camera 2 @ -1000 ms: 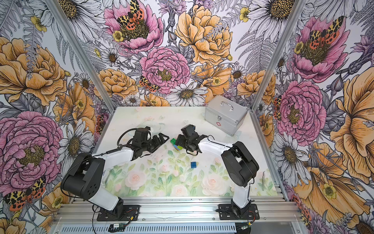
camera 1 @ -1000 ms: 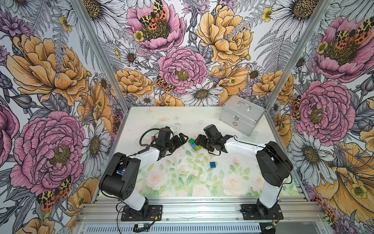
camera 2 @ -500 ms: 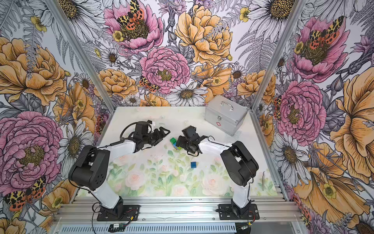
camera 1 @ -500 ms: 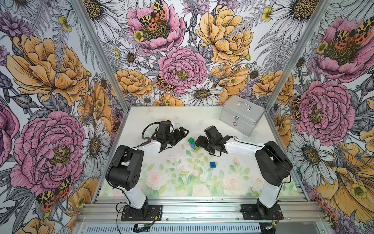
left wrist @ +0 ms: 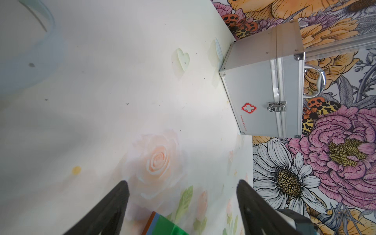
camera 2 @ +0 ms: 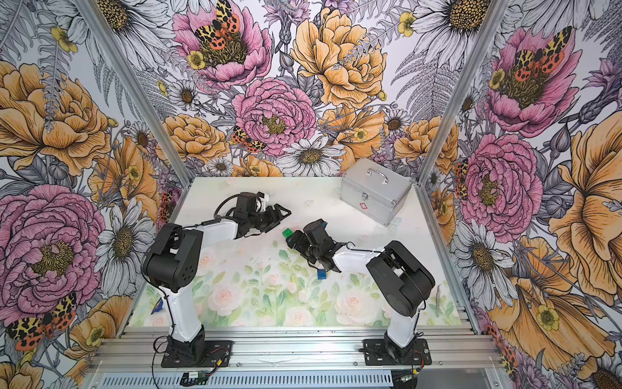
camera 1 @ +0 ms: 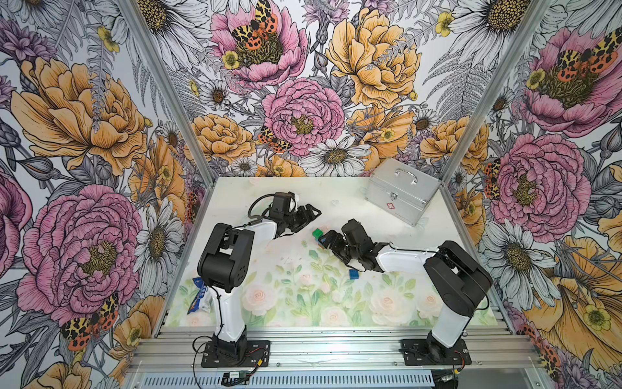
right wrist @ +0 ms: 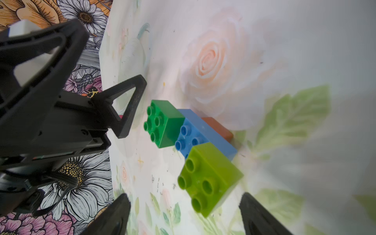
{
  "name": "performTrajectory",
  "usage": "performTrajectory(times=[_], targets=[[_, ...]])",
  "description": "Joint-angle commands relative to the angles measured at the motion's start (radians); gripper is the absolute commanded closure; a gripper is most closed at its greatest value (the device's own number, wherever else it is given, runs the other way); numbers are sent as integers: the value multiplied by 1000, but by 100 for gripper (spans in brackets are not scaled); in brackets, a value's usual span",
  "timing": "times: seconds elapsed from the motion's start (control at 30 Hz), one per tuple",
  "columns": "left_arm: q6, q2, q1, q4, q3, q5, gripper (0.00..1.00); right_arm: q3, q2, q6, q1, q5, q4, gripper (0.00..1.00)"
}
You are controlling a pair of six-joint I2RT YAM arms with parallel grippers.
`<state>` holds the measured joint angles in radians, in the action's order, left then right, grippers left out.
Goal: Assemble the letter v with lego
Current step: Adjust the lego brick at the center of the board.
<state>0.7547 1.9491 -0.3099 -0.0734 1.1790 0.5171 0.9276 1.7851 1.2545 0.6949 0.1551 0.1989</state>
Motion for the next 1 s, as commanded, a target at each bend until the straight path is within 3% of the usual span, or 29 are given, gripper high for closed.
performTrajectory(times=[0.0, 0.5, 0.97], targets=[[-25, 12, 1, 7, 40, 32, 15, 31, 51, 58, 3, -5, 94, 14], [-17, 6, 14, 16, 38, 34, 17, 90, 138, 57, -49, 24, 135, 24], [-18, -45, 37, 16, -40, 21, 17, 146, 194, 5, -95, 81, 143, 22]])
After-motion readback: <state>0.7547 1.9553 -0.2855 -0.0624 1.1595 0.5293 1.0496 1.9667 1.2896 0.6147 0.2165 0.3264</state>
